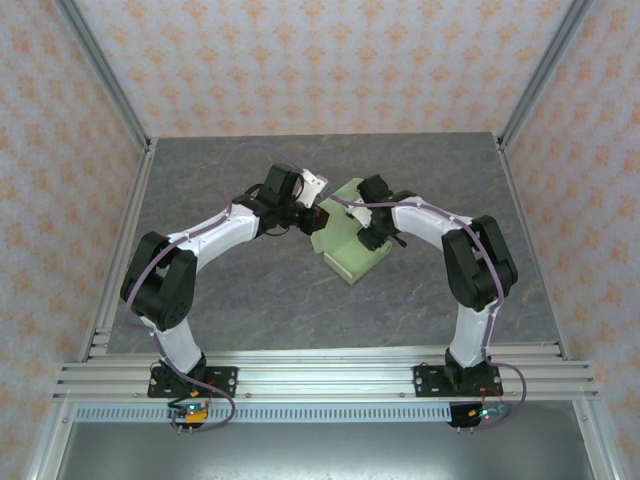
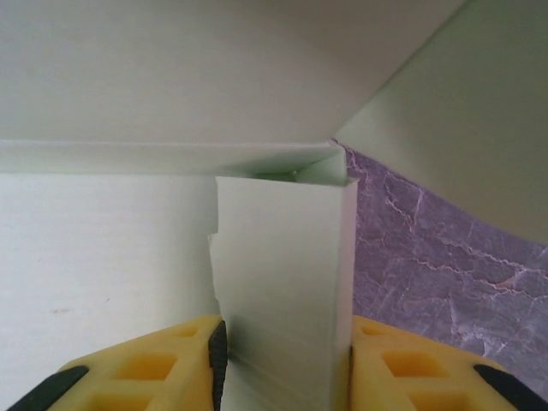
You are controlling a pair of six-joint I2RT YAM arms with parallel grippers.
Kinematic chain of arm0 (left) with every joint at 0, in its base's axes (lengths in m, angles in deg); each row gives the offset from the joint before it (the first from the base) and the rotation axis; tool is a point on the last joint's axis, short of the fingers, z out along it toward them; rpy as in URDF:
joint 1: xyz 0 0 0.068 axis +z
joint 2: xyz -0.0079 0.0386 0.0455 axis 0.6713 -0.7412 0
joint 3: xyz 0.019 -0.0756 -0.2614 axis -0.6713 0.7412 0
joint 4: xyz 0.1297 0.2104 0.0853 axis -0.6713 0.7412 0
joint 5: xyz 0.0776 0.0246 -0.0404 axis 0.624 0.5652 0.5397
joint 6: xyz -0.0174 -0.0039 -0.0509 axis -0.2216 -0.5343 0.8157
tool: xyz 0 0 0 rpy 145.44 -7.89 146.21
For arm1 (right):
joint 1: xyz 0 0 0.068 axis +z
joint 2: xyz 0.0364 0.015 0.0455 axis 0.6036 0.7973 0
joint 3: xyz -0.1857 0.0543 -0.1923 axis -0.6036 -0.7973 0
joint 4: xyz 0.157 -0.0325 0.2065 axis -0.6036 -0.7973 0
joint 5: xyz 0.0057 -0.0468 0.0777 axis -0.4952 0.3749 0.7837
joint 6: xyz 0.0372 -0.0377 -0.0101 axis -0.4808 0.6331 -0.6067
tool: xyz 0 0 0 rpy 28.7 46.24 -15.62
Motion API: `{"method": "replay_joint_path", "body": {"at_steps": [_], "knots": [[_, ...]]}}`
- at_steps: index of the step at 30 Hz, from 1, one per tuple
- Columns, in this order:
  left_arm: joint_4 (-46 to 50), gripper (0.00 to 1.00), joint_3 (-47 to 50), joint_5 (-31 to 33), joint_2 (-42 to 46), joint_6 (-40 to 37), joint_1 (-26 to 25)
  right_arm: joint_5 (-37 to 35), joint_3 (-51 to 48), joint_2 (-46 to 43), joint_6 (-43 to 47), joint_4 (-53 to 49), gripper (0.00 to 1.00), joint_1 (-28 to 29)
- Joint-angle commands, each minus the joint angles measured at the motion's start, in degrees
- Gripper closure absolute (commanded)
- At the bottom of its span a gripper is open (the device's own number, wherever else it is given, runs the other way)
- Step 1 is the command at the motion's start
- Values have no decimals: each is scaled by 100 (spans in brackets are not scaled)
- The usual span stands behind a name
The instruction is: Fold the paper box
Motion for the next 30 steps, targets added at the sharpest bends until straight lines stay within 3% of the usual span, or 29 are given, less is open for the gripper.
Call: {"method": "replay_joint_path", "body": {"at_steps": [1,4,7,12,14,16,17,19,22,27,30], "knots": [[140,100,-71,-152,-42,-49,-41,-127,96,161,-54,162,66,33],[106,100,-30,-127,-26,-32,-42,-375,36,212,-57,253,76,35],[82,100,-30,-210,-41,-2,-41,-490,-96,202,-65,462,76,50],[110,100,-111,-261,-42,24,-40,-1553,-576,186,-62,1529,71,191],[125,100,-118,-247,-57,13,-41,-1767,-590,282,-144,1634,65,196],[113,100,-112,-261,-81,41,-43,-1795,-583,360,-138,1657,66,210],[111,100,-112,-272,-84,41,-50,-1828,-614,372,-115,1712,72,230],[122,100,-94,-252,-83,24,-61,-2063,-697,410,33,1911,92,265],[52,100,-57,-230,-59,66,-66,-2637,-956,479,310,2416,100,348],[61,100,-83,-224,-68,68,-70,-2696,-1074,596,389,2500,98,413],[91,100,-127,-273,-86,76,-74,-2471,-1185,351,401,2603,88,422]]}}
